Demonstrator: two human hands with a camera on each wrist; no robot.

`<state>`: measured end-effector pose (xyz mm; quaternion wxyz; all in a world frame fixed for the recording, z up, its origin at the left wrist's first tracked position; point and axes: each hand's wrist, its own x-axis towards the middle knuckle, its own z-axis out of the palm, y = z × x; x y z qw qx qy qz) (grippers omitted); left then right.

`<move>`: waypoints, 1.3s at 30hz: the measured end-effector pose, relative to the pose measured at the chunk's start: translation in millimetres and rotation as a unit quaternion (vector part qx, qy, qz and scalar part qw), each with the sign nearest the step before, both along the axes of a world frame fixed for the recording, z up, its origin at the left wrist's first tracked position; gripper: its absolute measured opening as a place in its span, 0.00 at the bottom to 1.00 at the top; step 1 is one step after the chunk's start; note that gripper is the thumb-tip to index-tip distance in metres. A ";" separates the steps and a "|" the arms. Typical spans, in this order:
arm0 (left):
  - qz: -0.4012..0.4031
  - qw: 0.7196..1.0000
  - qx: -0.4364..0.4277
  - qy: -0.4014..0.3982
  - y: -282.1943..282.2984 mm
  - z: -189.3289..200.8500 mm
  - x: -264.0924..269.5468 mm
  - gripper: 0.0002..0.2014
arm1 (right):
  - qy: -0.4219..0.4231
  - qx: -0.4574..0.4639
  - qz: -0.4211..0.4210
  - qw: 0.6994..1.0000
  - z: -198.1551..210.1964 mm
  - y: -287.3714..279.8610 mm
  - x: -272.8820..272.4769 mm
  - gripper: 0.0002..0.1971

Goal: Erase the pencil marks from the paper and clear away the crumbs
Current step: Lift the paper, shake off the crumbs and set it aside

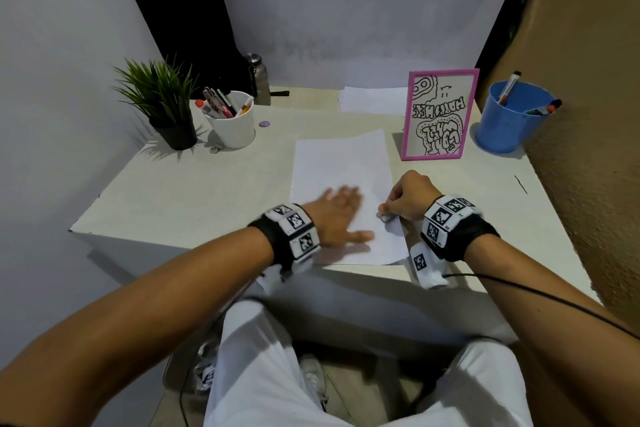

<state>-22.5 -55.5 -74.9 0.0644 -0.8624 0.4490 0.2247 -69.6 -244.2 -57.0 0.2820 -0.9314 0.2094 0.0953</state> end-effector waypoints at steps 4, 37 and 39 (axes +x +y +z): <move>-0.001 0.997 -0.006 0.082 -2.6 -9.4 -7.6 0.45 | 0.000 0.003 -0.002 1.000 1.1 -0.1 -0.9 0.10; 0.039 0.997 -0.059 0.042 -18.4 2.1 11.2 0.49 | -0.109 -0.044 0.051 0.992 -2.8 16.0 -1.9 0.09; 0.033 0.998 -0.047 0.039 -19.5 6.7 11.8 0.49 | -0.078 -0.028 0.044 0.996 -5.3 18.4 4.3 0.08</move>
